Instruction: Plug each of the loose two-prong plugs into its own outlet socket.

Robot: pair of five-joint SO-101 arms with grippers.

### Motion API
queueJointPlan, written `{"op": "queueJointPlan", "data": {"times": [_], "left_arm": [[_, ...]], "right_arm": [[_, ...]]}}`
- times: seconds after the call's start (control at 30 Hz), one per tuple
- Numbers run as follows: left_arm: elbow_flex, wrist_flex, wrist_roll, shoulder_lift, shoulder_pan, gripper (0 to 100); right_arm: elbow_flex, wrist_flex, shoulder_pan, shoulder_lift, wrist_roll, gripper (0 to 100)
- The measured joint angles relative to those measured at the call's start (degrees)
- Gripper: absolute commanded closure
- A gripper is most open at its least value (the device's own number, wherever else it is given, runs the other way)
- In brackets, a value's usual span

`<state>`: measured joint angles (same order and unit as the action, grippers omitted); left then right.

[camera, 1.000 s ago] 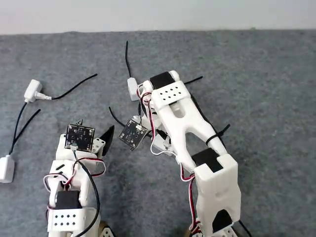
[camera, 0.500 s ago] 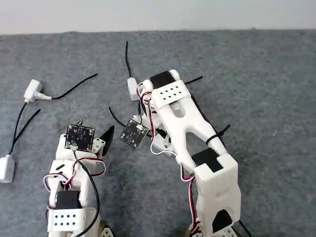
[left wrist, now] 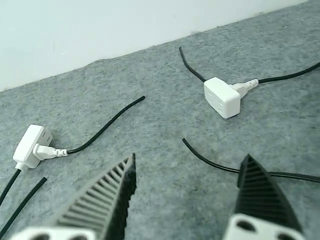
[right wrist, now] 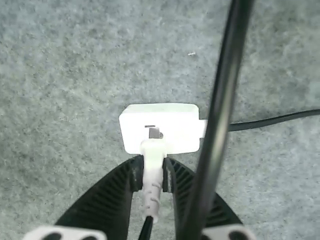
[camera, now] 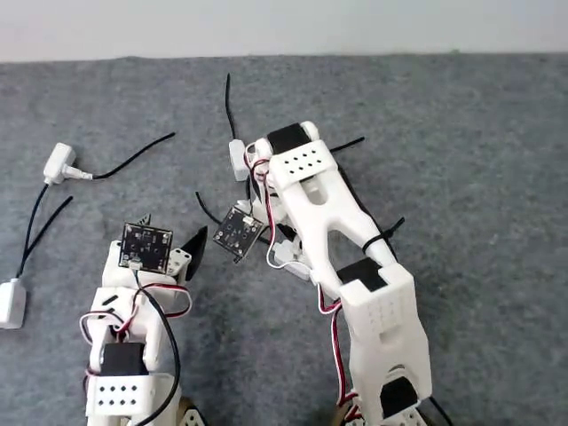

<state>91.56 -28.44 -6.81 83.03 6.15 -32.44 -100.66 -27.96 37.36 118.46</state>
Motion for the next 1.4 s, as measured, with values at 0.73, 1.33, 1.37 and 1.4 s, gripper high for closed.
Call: {"op": "queueJointPlan", "data": {"times": [0.73, 1.33, 1.37, 1.4], "left_arm": [[0.0, 0.0, 0.0, 0.0, 0.1, 68], [0.0, 0.0, -0.1, 0.0, 0.1, 68], [0.0, 0.0, -0.1, 0.0, 0.1, 68], [0.0, 0.0, -0.1, 0.0, 0.1, 68]], "right_arm": [[14.4, 0.0, -1.7, -8.1, -0.2, 99.0], [18.0, 0.0, -3.6, -9.5, -10.3, 99.0], [18.0, 0.0, -4.0, -9.5, -11.3, 99.0], [18.1, 0.0, -4.4, -9.6, -12.0, 99.0]]}}
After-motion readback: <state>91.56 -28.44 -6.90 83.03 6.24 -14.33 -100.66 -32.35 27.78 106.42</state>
